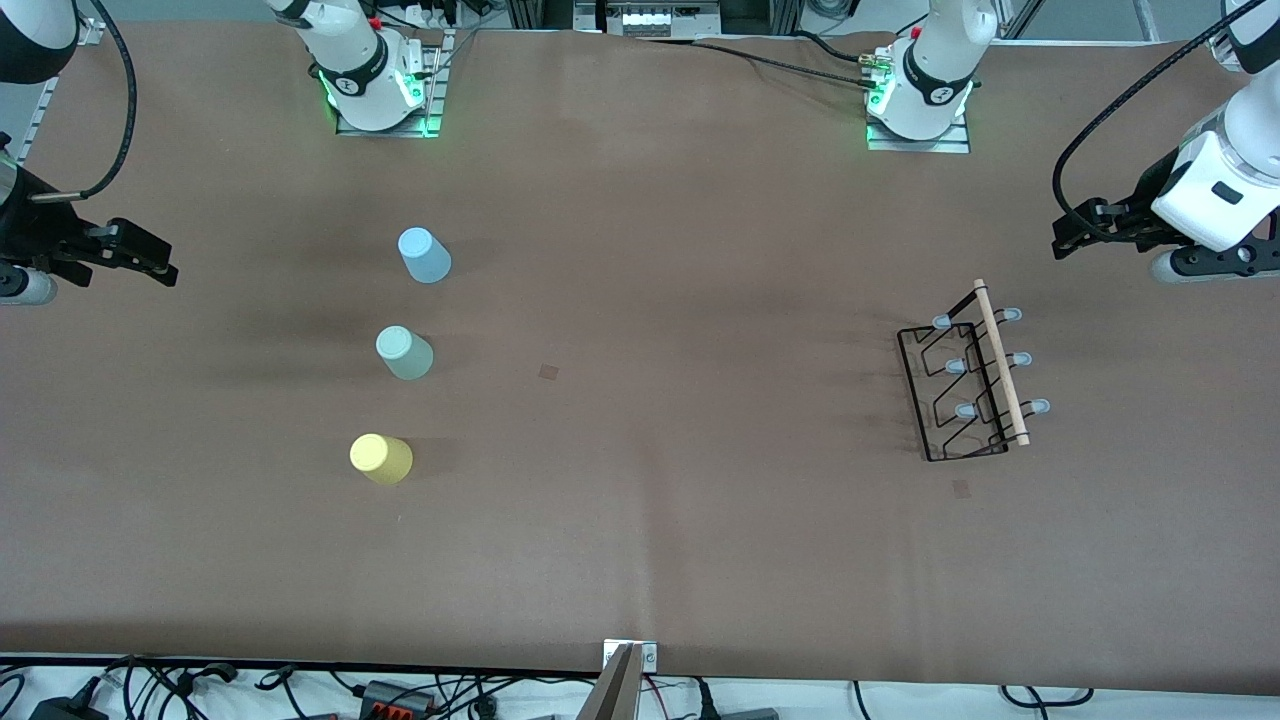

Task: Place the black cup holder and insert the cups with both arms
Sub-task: 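Move the left gripper toward the black wire cup rack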

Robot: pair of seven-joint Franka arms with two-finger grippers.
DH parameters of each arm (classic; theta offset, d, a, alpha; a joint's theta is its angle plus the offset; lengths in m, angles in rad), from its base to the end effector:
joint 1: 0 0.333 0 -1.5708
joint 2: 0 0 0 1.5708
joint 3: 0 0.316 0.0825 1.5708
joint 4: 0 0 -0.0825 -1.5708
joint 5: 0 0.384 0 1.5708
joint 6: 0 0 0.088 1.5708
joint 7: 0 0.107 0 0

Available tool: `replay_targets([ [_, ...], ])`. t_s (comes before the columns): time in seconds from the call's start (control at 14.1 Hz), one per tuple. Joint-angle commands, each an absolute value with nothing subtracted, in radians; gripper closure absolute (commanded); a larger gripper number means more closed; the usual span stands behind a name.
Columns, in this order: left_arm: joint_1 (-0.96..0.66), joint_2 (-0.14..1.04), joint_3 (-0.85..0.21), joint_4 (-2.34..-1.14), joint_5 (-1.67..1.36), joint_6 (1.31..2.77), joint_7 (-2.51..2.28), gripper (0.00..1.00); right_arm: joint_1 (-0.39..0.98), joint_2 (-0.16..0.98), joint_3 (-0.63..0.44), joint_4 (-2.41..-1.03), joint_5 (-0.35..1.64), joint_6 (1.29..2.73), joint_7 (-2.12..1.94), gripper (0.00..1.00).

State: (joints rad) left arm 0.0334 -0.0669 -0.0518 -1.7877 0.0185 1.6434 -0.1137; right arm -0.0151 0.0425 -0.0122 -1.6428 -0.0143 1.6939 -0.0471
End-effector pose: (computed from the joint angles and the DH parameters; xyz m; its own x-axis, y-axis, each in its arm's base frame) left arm 0.5326 -0.0087 0.5645 0.9928 0.0942 -0.0745 0.0922 -0.9953 -0.0304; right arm 0.5754 -0.0169 0.5771 0.9997 0.0216 0.0079 0.0214 -0.9997 0.0151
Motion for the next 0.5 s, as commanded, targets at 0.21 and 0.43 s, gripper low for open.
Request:
replay_targets([
  [0.21,0.046,-0.058,-0.058,-1.778,0.002,1.651,-0.092,0.0,-0.008,0.015,-0.02,-1.672,-0.009,1.703,-0.046,0.0],
  [0.43,0.049,-0.046,-0.052,-1.778,0.002,1.655,-0.091,0.0,-0.006,0.017,-0.02,-1.672,-0.009,1.707,-0.046,0.0],
])
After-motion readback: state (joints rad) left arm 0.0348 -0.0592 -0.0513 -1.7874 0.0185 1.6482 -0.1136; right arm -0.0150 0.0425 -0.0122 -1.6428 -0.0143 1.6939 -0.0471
